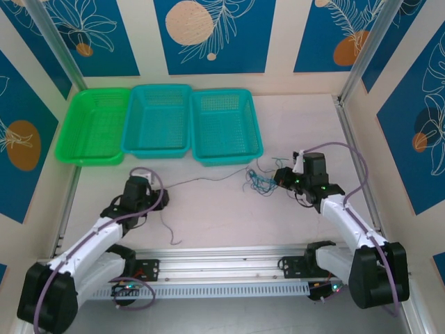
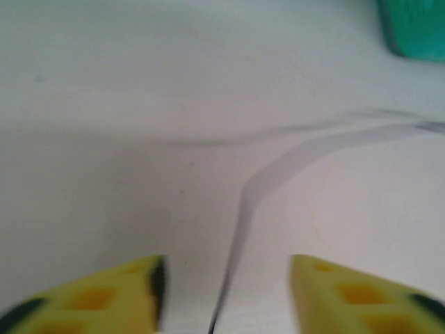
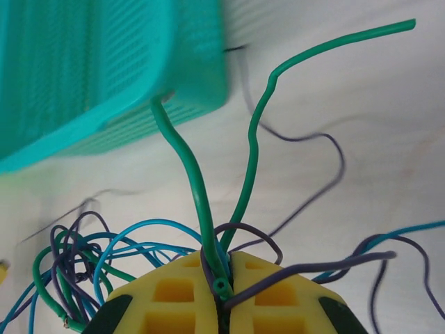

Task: Untangle the cables

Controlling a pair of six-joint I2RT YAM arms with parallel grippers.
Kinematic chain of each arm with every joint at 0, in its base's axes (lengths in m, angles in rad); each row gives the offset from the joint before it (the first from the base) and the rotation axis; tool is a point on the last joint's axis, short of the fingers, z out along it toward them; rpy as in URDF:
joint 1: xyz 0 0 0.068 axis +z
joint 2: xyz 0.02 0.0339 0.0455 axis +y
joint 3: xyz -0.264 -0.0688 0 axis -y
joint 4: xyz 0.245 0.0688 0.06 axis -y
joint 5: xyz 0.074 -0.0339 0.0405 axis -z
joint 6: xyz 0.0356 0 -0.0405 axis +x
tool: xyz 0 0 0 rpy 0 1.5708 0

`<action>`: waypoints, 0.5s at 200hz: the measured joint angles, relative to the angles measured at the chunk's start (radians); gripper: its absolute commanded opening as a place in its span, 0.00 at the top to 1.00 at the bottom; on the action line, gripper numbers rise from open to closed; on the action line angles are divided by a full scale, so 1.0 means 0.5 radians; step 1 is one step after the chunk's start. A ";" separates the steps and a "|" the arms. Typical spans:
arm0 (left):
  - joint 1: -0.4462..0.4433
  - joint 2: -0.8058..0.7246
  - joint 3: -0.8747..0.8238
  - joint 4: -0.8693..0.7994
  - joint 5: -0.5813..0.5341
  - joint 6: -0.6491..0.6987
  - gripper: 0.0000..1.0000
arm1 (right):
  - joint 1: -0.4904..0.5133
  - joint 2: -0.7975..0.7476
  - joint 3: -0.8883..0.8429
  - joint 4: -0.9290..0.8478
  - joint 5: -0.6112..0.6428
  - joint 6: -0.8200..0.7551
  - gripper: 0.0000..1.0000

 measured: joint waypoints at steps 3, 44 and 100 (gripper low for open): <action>-0.020 0.003 -0.009 0.016 -0.002 -0.011 0.28 | 0.015 -0.005 0.003 0.000 -0.011 -0.014 1.00; -0.107 -0.221 -0.039 0.217 0.041 0.130 0.20 | 0.070 -0.050 0.161 -0.092 -0.126 -0.246 1.00; -0.586 0.063 0.083 0.880 0.555 0.728 0.06 | 0.102 -0.126 0.282 -0.146 -0.347 -0.338 1.00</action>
